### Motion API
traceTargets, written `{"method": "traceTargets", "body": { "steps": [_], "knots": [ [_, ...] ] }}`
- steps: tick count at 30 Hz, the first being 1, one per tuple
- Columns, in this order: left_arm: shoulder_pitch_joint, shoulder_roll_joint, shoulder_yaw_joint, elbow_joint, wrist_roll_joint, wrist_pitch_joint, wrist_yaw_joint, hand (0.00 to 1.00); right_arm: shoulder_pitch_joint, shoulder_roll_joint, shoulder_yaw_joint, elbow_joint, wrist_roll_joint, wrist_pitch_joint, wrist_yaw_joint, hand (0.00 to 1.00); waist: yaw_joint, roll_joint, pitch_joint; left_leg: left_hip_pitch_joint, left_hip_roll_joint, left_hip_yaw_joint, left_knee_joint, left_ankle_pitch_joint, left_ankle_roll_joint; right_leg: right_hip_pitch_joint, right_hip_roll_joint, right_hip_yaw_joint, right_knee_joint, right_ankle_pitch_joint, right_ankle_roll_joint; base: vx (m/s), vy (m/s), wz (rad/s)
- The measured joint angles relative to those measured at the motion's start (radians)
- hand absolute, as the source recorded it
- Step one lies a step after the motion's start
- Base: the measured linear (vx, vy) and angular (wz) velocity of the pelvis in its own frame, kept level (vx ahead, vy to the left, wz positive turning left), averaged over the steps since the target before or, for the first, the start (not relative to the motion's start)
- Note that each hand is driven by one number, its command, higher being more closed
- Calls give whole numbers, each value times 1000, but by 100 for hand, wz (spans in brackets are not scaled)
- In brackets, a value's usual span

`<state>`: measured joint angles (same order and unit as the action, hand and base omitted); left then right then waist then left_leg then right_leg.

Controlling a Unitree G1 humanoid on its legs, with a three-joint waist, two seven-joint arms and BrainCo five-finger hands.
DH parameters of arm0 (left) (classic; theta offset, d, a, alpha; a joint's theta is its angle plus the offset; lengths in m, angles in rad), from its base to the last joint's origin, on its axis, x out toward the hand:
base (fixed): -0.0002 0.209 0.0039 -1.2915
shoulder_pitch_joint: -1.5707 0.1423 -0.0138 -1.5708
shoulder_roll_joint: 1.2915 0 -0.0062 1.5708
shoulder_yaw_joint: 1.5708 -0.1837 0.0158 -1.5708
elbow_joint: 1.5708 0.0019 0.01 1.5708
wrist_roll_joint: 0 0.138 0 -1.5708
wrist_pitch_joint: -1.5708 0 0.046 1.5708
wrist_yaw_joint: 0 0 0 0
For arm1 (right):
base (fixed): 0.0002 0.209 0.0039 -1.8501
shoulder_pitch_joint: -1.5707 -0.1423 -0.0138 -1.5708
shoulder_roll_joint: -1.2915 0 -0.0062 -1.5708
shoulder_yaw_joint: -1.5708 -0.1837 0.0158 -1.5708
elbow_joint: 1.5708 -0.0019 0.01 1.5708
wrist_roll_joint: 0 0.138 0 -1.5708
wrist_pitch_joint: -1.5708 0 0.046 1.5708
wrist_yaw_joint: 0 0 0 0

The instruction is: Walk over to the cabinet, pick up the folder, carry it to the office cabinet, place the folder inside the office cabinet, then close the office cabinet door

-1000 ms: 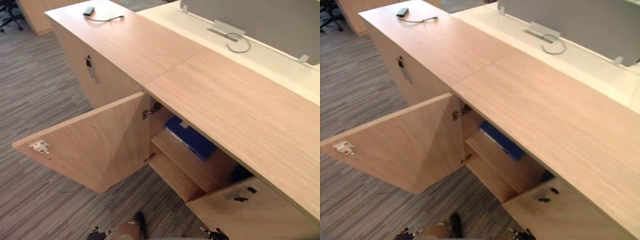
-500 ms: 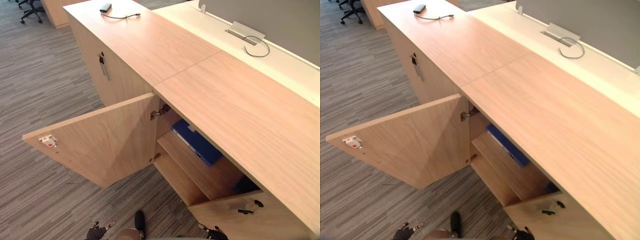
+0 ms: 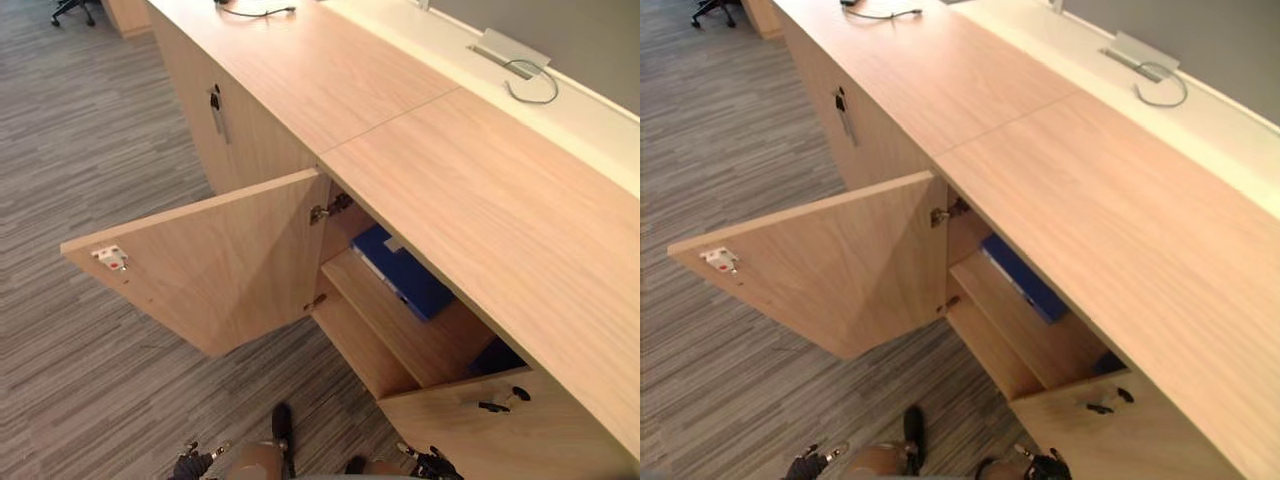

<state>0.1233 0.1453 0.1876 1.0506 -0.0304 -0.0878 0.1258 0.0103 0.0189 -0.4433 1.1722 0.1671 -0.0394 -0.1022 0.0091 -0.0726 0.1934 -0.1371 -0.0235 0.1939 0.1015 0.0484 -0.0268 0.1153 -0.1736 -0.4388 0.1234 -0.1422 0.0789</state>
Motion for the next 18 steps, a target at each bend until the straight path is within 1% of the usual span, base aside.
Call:
{"method": "traceTargets", "body": {
  "steps": [1, 2, 3, 4, 5, 6, 7, 8, 9, 10, 11, 12, 13, 14, 15, 16, 17, 18],
  "knots": [
    [-1, -1, 21, 0, 1, 1, 1, 0, -1, 2, -7, -3, 8, -3, 0, 0, -2, -3, 5, -23, 46, 90, 139, -102, 32, -5, -15, -11, 10, 0, 0, -19, 45, -18],
    [1, -2, 29, 1, 6, 2, 1, 0, 0, -1, -8, -6, 9, -3, -1, 0, -5, -5, 6, -32, 79, 120, 216, -139, 32, -6, -26, -14, 19, 1, 0, 42, 71, -32],
    [10, -2, 40, 2, 19, 2, 1, 0, 8, -9, -8, -16, 9, -1, -1, 0, -12, -8, 5, -38, 161, 155, 358, -192, 20, -20, -56, -24, 44, 3, 5, 88, 83, -30],
    [13, -2, 55, 2, 20, 1, 3, 0, 18, -19, -8, -33, 10, -1, -1, 0, -20, 1, -2, -37, 229, 156, 416, -211, 2, -36, -77, -25, 59, 7, 12, 130, 167, -11],
    [6, -1, 70, 4, 25, 1, 4, 0, 30, -37, -10, -45, 11, -3, -2, 0, -47, 17, -13, -40, 315, 136, 424, -209, -14, -57, -105, -26, 81, 14, 23, 152, 273, 17],
    [-2, -1, 75, 8, 34, 0, 3, 0, 29, -49, -17, -45, 11, -3, -2, 0, -59, 24, -15, -42, 354, 119, 397, -195, -25, -76, -125, -28, 98, 17, 28, 185, 454, 52],
    [-14, 1, 83, 7, 45, -4, 3, 0, 31, -71, -48, -40, 11, 1, -3, 0, -70, 50, -28, -24, 397, 101, 223, -52, -3, -113, -168, -38, 139, 22, 38, 191, 605, 66],
    [-27, -8, 84, 0, 57, -4, 2, 0, 41, -106, -81, -36, 10, 6, -8, 0, -70, 69, -32, 11, 358, 34, 81, 147, -32, -165, -236, -43, 228, 29, 43, 133, 583, 68],
    [-37, -8, 85, 0, 57, -1, 1, 0, 41, -116, -88, -34, 10, 7, -9, 0, -78, 79, -26, 16, 328, 30, 54, 138, -44, -210, -273, -41, 291, 33, 44, 48, 489, 65],
    [-56, -2, 108, -1, 58, 0, 1, 0, 38, -118, -86, -27, 8, 10, -6, 0, -78, 101, -22, 16, 322, 24, 17, 133, -51, -248, -236, -28, 282, -35, 139, -111, 221, 50],
    [-71, 38, 159, -1, 51, 5, 0, 0, 32, -100, -84, -24, 7, 16, 1, 0, -79, 97, -28, 18, 304, 23, -5, 134, -65, -269, -159, -18, 178, 42, 74, -141, 80, 50],
    [-73, 43, 180, 1, 47, 10, -2, 0, 36, -104, -89, -21, 6, 18, 5, 0, -89, 105, -35, 26, 286, 23, -15, 120, -86, -258, -161, -29, 162, 60, 46, -64, 38, 24],
    [-77, 44, 199, -1, 27, 11, -14, 0, 45, -118, -126, -19, 4, 19, 8, 0, -88, 147, -62, 64, 286, 40, -64, 83, -134, -247, -156, -9, 134, 102, 59, 96, 175, -12],
    [-76, 60, 224, 0, 2, 11, -29, 0, 46, -128, -125, -21, 4, 18, 13, 0, -81, 168, -82, 111, 269, 74, -123, 54, -172, -241, -153, 6, 95, 113, 78, 148, 233, -43],
    [-79, 69, 235, 0, -15, 11, -35, 0, 44, -128, -123, -22, 3, 18, 16, 0, -82, 178, -87, 123, 262, 88, -145, 43, -185, -241, -152, 14, 69, 131, 97, 136, 231, -51],
    [-90, 90, 242, 0, -39, 12, -42, 0, 44, -118, -123, -21, 4, 19, 21, 0, -88, 178, -91, 123, 244, 97, -157, 44, -184, -240, -157, 31, 31, 163, 98, 62, 167, -46],
    [-117, 129, 244, -3, -84, 12, -54, 0, 53, -101, -122, -20, 7, 19, 21, 0, -89, 170, -97, 120, 230, 120, -157, 43, -183, -236, -159, 33, -31, 210, 88, 25, 126, -39],
    [-125, 145, 245, -4, -107, 12, -58, 0, 59, -96, -121, -20, 7, 20, 23, 0, -91, 165, -102, 120, 226, 128, -157, 41, -182, -234, -159, 34, -51, 223, 89, -14, 61, -36]
  ]
}}
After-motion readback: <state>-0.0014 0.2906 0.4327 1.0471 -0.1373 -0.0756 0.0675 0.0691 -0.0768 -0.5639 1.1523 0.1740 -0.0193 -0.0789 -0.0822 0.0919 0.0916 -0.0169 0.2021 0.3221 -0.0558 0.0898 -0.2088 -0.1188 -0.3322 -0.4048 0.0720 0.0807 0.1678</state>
